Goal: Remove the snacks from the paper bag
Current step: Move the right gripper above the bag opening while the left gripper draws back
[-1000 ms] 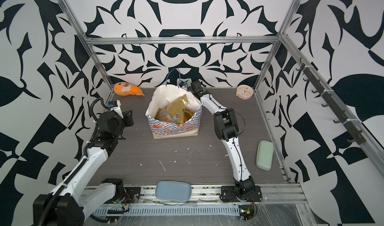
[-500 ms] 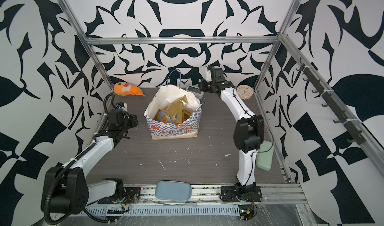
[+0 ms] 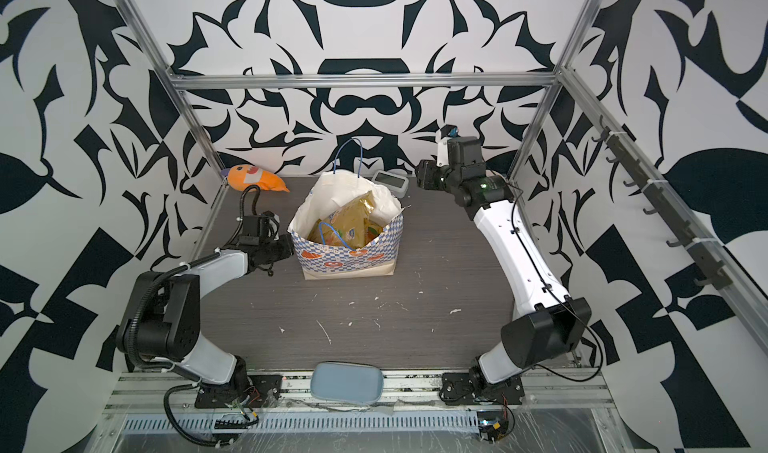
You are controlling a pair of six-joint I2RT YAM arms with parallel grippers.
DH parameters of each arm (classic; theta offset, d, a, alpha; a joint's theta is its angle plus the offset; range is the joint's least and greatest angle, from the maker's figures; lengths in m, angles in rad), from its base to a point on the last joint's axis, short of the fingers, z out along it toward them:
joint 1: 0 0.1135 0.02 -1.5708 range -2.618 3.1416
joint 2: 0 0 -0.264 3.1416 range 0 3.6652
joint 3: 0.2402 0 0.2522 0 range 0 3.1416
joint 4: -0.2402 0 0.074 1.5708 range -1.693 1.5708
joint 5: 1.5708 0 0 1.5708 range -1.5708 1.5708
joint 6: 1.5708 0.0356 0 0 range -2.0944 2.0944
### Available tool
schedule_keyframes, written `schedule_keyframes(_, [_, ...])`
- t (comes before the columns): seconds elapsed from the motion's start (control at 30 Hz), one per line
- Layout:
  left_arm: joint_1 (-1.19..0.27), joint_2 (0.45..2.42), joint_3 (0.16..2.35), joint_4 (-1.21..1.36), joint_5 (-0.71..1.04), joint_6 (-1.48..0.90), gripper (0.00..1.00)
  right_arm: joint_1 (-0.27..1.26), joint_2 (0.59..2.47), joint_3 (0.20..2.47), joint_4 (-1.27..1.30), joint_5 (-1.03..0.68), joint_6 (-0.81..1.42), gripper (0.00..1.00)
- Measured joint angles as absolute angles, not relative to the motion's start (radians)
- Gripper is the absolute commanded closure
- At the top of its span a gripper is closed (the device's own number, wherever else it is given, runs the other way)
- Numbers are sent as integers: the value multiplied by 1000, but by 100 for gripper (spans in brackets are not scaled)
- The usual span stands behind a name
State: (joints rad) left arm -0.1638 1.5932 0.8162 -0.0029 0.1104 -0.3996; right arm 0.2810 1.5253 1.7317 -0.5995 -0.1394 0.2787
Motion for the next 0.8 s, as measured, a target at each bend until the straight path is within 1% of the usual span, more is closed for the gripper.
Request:
schedule_keyframes(0.17, [-216,1649,821,11,110,-415,97,414,1552,1800,-672,-184,266,35])
schedule_keyframes(0.3, [-223,1702,847,19,108,-423,97,512,1699,1937,-781,-207,266,32])
schedule_keyframes(0.43, [-231,1726,875,24,97,-422,97,561,1847,2055,-868,-198,267,30])
schedule_keyframes(0.5, [-231,1734,883,31,94,-423,97,577,1898,2086,-908,-181,273,25])
schedule_keyframes(0.53, [-232,1740,889,34,93,-423,97,581,1917,2097,-928,-171,283,8])
schedule_keyframes(0.57, [-234,1748,897,38,93,-424,97,587,1933,2109,-945,-157,294,0])
schedule_keyframes(0.8, [-282,1806,969,78,91,-429,98,591,1974,2196,-1036,-87,337,1])
